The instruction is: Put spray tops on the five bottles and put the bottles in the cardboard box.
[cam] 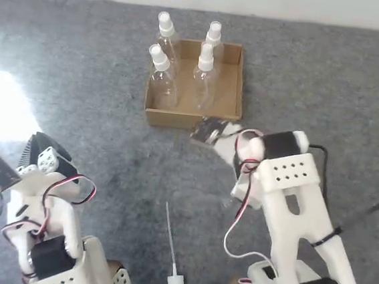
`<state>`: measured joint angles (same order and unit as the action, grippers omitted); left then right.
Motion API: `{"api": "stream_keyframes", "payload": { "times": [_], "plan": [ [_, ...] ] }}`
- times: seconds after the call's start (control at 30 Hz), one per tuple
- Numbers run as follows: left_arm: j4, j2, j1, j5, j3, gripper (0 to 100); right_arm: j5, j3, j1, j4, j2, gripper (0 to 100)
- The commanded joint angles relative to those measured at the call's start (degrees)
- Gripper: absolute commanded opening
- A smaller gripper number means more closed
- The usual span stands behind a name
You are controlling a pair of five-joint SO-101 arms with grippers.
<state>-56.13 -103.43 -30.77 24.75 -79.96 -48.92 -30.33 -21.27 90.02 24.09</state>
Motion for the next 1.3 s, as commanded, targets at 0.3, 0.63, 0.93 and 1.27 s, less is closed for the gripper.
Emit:
{"api": "stream_keyframes", "payload": {
  "times": [0.3,0.63,0.93,1.27],
  "plan": [
    [1.7,-1.1,0.2,-0.3,0.3,1,-12.8,-11.3,-5.2,-5.7,2.9,33.3],
    [1.7,-1.1,0.2,-0.3,0.3,1,-15.9,-11.2,-1.4,-13.7,-8.1,33.0],
    [1.7,-1.1,0.2,-0.3,0.3,1,-15.1,-10.8,1.9,-19.3,-13.0,32.4],
    [1.7,-1.1,0.2,-0.3,0.3,1,-4.7,-9.9,1.5,-21.2,-13.5,11.2]
  ]
}}
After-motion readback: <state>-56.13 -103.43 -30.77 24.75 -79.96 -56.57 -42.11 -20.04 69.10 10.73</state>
